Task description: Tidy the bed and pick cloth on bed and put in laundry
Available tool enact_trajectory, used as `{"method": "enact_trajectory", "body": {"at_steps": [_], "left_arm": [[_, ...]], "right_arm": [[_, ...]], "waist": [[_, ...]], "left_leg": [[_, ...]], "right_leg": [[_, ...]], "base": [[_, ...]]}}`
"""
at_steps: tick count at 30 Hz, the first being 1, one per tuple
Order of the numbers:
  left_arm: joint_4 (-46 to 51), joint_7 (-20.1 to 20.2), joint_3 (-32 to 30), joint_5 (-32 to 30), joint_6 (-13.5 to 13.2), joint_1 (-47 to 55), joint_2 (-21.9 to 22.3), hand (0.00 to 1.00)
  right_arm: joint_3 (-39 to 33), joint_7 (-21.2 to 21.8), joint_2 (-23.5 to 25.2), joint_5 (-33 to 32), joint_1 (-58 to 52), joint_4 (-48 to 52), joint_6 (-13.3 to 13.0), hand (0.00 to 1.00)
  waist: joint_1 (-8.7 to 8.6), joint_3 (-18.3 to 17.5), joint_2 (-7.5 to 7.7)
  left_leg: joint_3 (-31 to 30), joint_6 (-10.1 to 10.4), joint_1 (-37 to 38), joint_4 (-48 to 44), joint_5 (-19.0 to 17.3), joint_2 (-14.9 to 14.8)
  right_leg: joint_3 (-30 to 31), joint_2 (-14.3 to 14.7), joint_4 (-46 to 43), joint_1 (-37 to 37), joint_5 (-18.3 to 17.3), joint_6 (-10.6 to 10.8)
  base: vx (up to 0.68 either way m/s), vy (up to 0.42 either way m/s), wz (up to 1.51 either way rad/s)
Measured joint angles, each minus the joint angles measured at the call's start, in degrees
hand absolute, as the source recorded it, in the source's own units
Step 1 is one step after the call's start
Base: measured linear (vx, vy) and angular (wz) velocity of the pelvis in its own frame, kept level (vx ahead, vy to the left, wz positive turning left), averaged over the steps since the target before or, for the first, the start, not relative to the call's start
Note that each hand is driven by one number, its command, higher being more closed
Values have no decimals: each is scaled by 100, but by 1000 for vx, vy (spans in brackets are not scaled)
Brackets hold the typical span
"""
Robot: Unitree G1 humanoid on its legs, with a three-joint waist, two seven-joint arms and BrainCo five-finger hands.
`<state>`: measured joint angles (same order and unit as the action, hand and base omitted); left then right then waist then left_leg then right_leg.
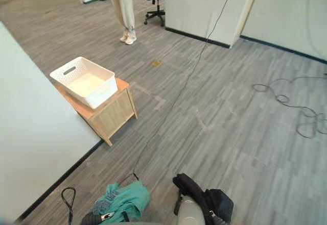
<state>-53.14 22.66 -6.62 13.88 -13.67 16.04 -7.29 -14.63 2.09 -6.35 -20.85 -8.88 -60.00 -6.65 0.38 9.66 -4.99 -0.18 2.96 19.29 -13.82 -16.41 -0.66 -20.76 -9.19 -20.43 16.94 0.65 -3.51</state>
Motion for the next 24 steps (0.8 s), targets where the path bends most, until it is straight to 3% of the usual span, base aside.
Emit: {"method": "enact_trajectory", "body": {"at_steps": [2,3,4,6,7,9,12,14,15,16,17,18,20,21,22,23,24], "left_arm": [[-11,14,-364,-16,88,143,49,100],[-41,75,-566,-37,85,219,59,100],[-48,210,-831,-86,57,295,47,100],[-51,426,-1167,-105,42,361,-4,100],[-48,657,-1330,-91,36,386,-51,100],[23,1011,-1386,143,-5,395,-22,100],[21,928,-1335,355,72,254,355,100],[-2,464,-1151,412,319,-48,575,100],[-3,366,-1126,408,374,-104,574,100],[-19,187,-1119,394,455,-183,572,100],[-69,-91,-1109,379,519,-307,586,100],[-66,-179,-1072,370,565,-424,576,100],[-133,-425,-844,347,692,-667,484,100],[-228,-589,-725,349,802,-747,422,100],[-328,-752,-541,346,909,-768,326,100],[-376,-812,-445,345,956,-810,242,100],[-505,-962,-276,342,1046,-958,128,100]], "right_arm": [[24,-8,-66,272,70,64,48,100],[56,-5,-90,486,107,66,52,100],[69,-4,-142,712,193,67,64,100],[73,3,-157,971,287,64,85,100],[81,30,-141,1155,362,62,125,100],[159,242,-152,1369,503,85,144,100],[293,493,-174,1582,698,205,108,100],[468,700,-161,1897,748,302,-115,100],[508,719,-140,1984,726,300,-152,100],[679,736,-70,2099,697,263,-179,100],[855,733,24,2230,698,235,-179,100],[909,733,75,2278,700,228,-182,100],[912,724,211,2373,805,210,-161,100],[785,720,374,2499,884,167,-140,100],[610,723,470,2572,817,106,-122,100],[516,719,512,2594,778,47,-120,100],[349,720,516,2710,819,-72,-120,100]], "waist": [[-17,-21,-44],[-27,-41,-88],[-7,-37,-155],[122,-17,-172],[258,-6,-113],[448,-22,-60],[562,-21,-36],[553,-6,11],[541,-21,25],[561,-59,163],[556,-202,413],[552,-211,440],[592,-224,418],[621,-258,433],[582,-379,459],[497,-408,536],[377,-388,627]], "left_leg": [[42,-38,-364,-1407,760,-103],[85,32,-772,-2359,1371,-220],[179,72,-1422,-3700,1561,-526],[316,-33,-2166,-4789,1370,-808],[374,-63,-2702,-5067,1225,-816],[792,-44,-3419,-4589,924,-781],[1820,-51,-3539,-2024,843,-599],[2826,-341,-3419,-3,1430,-308],[3027,-403,-3404,249,1581,-269],[3297,-1078,-3344,329,1955,-169],[3324,-1555,-3243,249,1747,113],[3300,-1600,-3274,98,1565,92],[3246,-1593,-3268,-476,1101,-142],[3231,-1523,-3087,-595,872,-152],[2939,-1229,-2681,-189,651,-17],[2825,-1224,-2511,-25,620,120],[2551,-1196,-2190,152,507,335]], "right_leg": [[-64,40,-261,-419,-630,-3],[-83,139,-162,-696,-823,7],[-78,348,65,-1090,-1044,-51],[-71,507,315,-1560,-1241,-81],[-66,520,571,-1897,-1326,-33],[-45,514,1141,-2487,-1365,130],[-141,468,1568,-3065,-1317,450],[-413,407,1663,-3546,-1546,831],[-492,403,1661,-3672,-1611,939],[-572,295,1655,-3951,-1751,1169],[-646,73,1633,-4066,-1687,1288],[-622,25,1593,-4056,-1507,1314],[-372,73,1340,-4046,-784,1202],[-240,35,793,-3948,-310,1225],[-159,-158,-305,-3557,95,1186],[-86,-319,-948,-3330,307,1145],[203,-554,-2337,-2775,312,1153]], "base": [[725,-362,1],[714,-324,11],[569,-247,10],[480,-210,-10],[469,-215,-28],[582,-210,-23],[594,-52,-7],[630,40,19],[665,72,23],[691,76,30],[689,74,24],[689,104,17],[585,141,-2],[599,183,12],[593,179,31],[566,146,71],[559,79,108]]}}
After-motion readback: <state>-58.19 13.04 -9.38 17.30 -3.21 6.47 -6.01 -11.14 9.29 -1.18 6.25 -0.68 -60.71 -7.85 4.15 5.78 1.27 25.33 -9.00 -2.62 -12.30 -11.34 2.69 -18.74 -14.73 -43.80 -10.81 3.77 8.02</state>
